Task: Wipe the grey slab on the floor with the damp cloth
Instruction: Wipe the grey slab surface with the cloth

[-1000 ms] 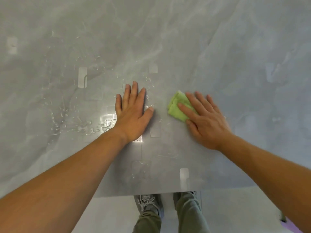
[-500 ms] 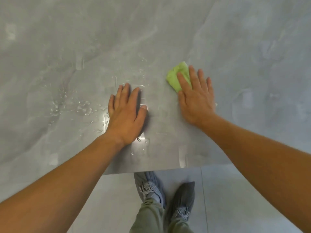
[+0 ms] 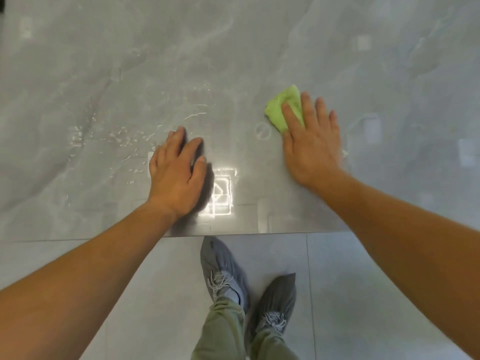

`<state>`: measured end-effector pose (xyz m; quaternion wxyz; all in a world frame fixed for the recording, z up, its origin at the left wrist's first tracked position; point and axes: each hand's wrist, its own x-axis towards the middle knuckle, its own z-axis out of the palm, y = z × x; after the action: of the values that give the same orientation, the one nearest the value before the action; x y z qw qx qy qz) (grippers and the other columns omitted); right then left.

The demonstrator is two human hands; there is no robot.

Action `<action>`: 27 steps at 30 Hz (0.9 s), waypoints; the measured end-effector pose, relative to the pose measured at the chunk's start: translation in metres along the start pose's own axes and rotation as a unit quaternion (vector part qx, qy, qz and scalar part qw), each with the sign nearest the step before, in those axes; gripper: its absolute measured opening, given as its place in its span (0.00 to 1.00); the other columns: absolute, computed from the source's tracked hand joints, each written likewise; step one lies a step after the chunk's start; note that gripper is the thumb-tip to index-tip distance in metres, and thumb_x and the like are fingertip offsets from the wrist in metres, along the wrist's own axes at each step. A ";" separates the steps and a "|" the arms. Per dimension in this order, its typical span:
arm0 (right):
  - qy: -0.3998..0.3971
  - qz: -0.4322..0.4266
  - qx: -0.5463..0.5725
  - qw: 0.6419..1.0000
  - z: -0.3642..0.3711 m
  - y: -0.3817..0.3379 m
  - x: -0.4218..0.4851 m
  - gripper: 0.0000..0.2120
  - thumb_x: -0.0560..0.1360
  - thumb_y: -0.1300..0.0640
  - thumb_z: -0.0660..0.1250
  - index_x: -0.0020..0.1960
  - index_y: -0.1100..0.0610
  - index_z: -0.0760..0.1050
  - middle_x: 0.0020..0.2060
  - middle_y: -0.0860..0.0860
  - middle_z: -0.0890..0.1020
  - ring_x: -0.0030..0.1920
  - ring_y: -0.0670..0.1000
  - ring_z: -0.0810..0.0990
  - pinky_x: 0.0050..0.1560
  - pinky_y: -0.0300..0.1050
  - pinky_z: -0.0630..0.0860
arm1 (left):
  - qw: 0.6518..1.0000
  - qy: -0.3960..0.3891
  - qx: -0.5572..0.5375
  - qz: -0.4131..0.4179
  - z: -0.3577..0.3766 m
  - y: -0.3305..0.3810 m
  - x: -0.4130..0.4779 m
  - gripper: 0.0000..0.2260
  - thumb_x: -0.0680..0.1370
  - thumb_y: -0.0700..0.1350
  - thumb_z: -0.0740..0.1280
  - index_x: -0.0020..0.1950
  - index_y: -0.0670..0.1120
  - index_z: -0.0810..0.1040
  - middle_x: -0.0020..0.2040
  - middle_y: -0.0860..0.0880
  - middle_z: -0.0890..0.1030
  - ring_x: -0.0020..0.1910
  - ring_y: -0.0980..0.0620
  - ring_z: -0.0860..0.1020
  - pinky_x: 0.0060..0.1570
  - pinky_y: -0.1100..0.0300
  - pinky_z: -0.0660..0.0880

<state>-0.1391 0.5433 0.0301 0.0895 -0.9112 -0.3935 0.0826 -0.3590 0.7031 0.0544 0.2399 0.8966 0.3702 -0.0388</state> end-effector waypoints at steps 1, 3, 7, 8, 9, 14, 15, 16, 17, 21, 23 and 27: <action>0.008 -0.004 -0.004 1.000 0.004 -0.013 -0.011 0.26 0.81 0.50 0.53 0.79 0.49 0.59 0.80 0.57 0.56 0.78 0.65 0.54 0.76 0.65 0.51 | 1.000 0.004 -0.006 -0.007 0.000 0.000 0.001 0.21 0.84 0.53 0.52 0.76 0.53 0.65 0.82 0.47 0.54 0.80 0.45 0.51 0.77 0.43 0.47; -0.013 -0.123 -0.024 0.992 0.012 -0.036 -0.049 0.27 0.81 0.49 0.55 0.79 0.49 0.58 0.80 0.57 0.55 0.79 0.65 0.54 0.76 0.65 0.51 | 1.000 0.009 -0.006 -0.017 0.001 0.000 0.002 0.21 0.83 0.54 0.52 0.76 0.53 0.66 0.81 0.48 0.55 0.80 0.44 0.52 0.76 0.44 0.48; -0.064 -0.306 -0.058 0.948 0.009 -0.015 -0.088 0.28 0.81 0.48 0.55 0.80 0.47 0.58 0.80 0.55 0.57 0.79 0.64 0.55 0.76 0.66 0.51 | 1.000 0.001 -0.003 -0.006 0.003 0.000 0.001 0.24 0.81 0.56 0.50 0.76 0.53 0.65 0.82 0.47 0.54 0.80 0.45 0.50 0.77 0.43 0.47; -0.055 -0.276 -0.055 0.958 0.009 -0.003 -0.085 0.27 0.81 0.48 0.54 0.79 0.46 0.58 0.80 0.55 0.58 0.78 0.64 0.56 0.76 0.67 0.51 | 1.000 0.001 -0.004 -0.003 0.005 -0.001 0.000 0.24 0.81 0.55 0.51 0.77 0.53 0.65 0.82 0.47 0.53 0.81 0.45 0.49 0.77 0.43 0.46; -0.045 -0.223 -0.048 0.973 0.008 0.009 -0.081 0.27 0.80 0.48 0.54 0.79 0.45 0.59 0.80 0.55 0.59 0.78 0.64 0.57 0.76 0.66 0.50 | 1.000 0.002 -0.004 0.000 0.006 -0.002 -0.001 0.23 0.82 0.55 0.51 0.77 0.53 0.64 0.82 0.48 0.52 0.81 0.46 0.49 0.77 0.43 0.46; 0.018 0.082 -0.001 0.997 0.010 -0.003 -0.089 0.27 0.82 0.49 0.53 0.80 0.46 0.54 0.81 0.55 0.53 0.80 0.62 0.51 0.78 0.63 0.45 | 0.997 -0.021 0.060 0.052 -0.002 -0.022 0.004 0.22 0.84 0.55 0.52 0.78 0.56 0.63 0.82 0.48 0.53 0.80 0.44 0.51 0.75 0.43 0.48; 0.021 0.110 0.010 0.994 0.012 -0.023 -0.095 0.28 0.82 0.50 0.53 0.81 0.47 0.53 0.81 0.55 0.51 0.80 0.63 0.50 0.78 0.64 0.45 | 0.993 -0.022 0.082 0.079 -0.008 -0.030 0.005 0.22 0.83 0.55 0.51 0.78 0.56 0.64 0.82 0.47 0.55 0.78 0.42 0.55 0.74 0.43 0.50; 0.019 0.106 0.020 0.994 0.016 -0.048 -0.101 0.28 0.82 0.50 0.53 0.81 0.47 0.52 0.81 0.56 0.51 0.80 0.63 0.49 0.78 0.64 0.45 | 0.990 -0.019 0.099 0.101 -0.014 -0.039 0.008 0.23 0.82 0.56 0.51 0.77 0.55 0.65 0.81 0.47 0.58 0.77 0.41 0.58 0.73 0.43 0.51; 0.012 0.070 0.022 0.997 0.021 -0.073 -0.108 0.29 0.81 0.51 0.54 0.81 0.48 0.53 0.81 0.56 0.51 0.80 0.63 0.49 0.77 0.65 0.46 | 0.987 -0.011 0.110 0.113 -0.019 -0.048 0.011 0.24 0.82 0.56 0.51 0.76 0.54 0.67 0.80 0.47 0.60 0.76 0.40 0.60 0.73 0.43 0.52; -0.022 -0.151 -0.004 0.988 0.045 -0.154 -0.129 0.28 0.80 0.50 0.58 0.79 0.49 0.59 0.80 0.57 0.56 0.79 0.65 0.53 0.76 0.67 0.47 | 0.993 0.025 0.092 0.070 -0.031 -0.077 0.022 0.23 0.81 0.56 0.51 0.74 0.54 0.69 0.79 0.47 0.63 0.76 0.40 0.59 0.73 0.43 0.52; -0.037 -0.208 -0.016 0.977 0.044 -0.154 -0.120 0.29 0.80 0.50 0.58 0.79 0.48 0.59 0.80 0.55 0.57 0.79 0.65 0.54 0.76 0.67 0.47 | 0.994 0.016 0.082 0.068 -0.033 -0.082 0.025 0.23 0.81 0.57 0.51 0.75 0.55 0.68 0.80 0.48 0.62 0.78 0.41 0.58 0.74 0.44 0.51; -0.011 -0.067 -0.018 0.998 0.037 -0.114 -0.088 0.29 0.80 0.52 0.59 0.80 0.47 0.57 0.80 0.55 0.56 0.79 0.65 0.53 0.77 0.67 0.49 | 0.996 0.015 0.047 0.079 -0.037 -0.087 0.028 0.20 0.83 0.55 0.53 0.74 0.58 0.70 0.79 0.52 0.63 0.76 0.44 0.59 0.73 0.46 0.51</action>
<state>-0.2874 0.5595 0.0272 0.0741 -0.8834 -0.4558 0.0799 -0.4028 0.7912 0.0452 0.1937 0.9338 0.2998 -0.0235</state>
